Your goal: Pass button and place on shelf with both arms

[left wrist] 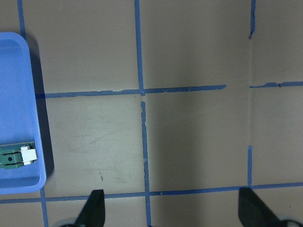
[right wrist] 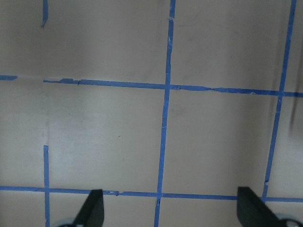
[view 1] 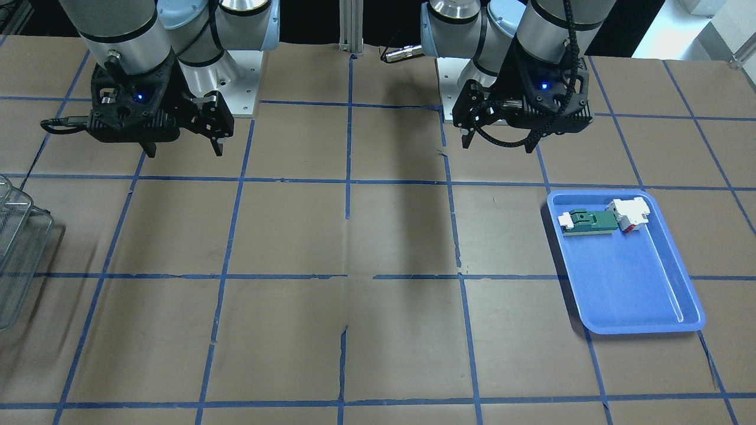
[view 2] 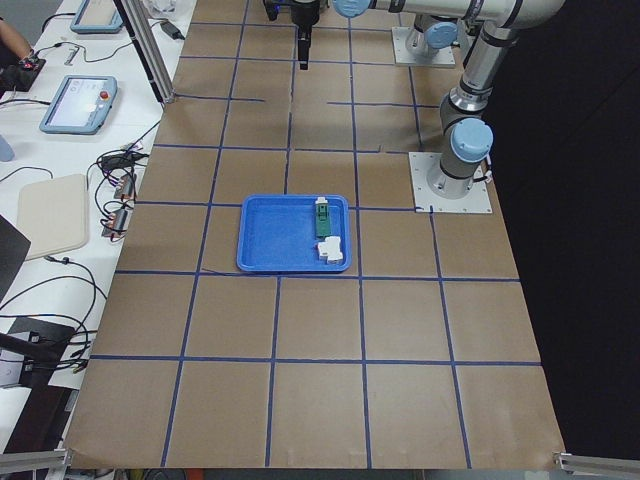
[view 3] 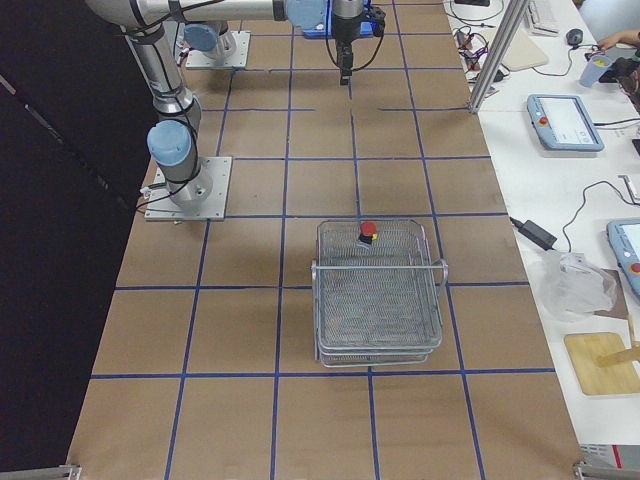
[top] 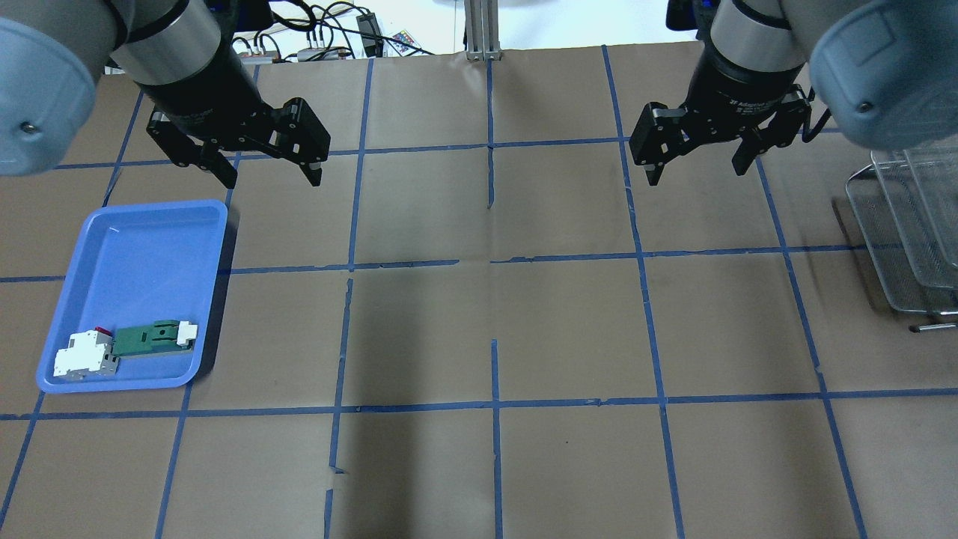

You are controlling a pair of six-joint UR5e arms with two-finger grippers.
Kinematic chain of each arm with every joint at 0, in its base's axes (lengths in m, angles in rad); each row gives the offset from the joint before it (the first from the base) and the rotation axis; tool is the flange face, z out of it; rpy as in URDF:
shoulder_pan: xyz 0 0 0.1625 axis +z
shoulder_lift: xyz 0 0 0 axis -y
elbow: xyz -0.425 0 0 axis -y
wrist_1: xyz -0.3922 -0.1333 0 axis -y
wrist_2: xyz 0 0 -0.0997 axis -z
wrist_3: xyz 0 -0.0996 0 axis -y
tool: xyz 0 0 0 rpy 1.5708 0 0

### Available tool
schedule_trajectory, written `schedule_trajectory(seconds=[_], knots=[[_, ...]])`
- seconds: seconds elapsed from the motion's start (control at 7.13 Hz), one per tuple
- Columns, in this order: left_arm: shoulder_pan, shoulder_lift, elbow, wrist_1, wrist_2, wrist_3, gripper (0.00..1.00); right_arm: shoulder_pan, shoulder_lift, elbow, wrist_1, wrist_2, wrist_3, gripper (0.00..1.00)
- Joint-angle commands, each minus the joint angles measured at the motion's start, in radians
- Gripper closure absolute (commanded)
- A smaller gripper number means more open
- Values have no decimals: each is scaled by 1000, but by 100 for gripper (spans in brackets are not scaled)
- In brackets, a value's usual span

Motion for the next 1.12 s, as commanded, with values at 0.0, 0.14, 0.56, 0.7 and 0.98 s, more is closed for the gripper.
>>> schedule_trajectory(seconds=[0.0, 0.14, 0.56, 0.7, 0.98], knots=[[0, 0, 0, 0, 1, 4, 0, -4, 0, -1, -2, -1, 35, 0], [2, 0, 0, 0, 3, 4, 0, -23, 1, -1, -7, -2, 36, 0], [2, 2, 3, 0, 6, 4, 0, -58, -8, 10, -14, -1, 40, 0], [2, 2, 3, 0, 6, 4, 0, -58, -6, 10, -42, -1, 46, 0], [2, 2, 3, 0, 6, 4, 0, -58, -3, 10, -47, 10, 104, 0]])
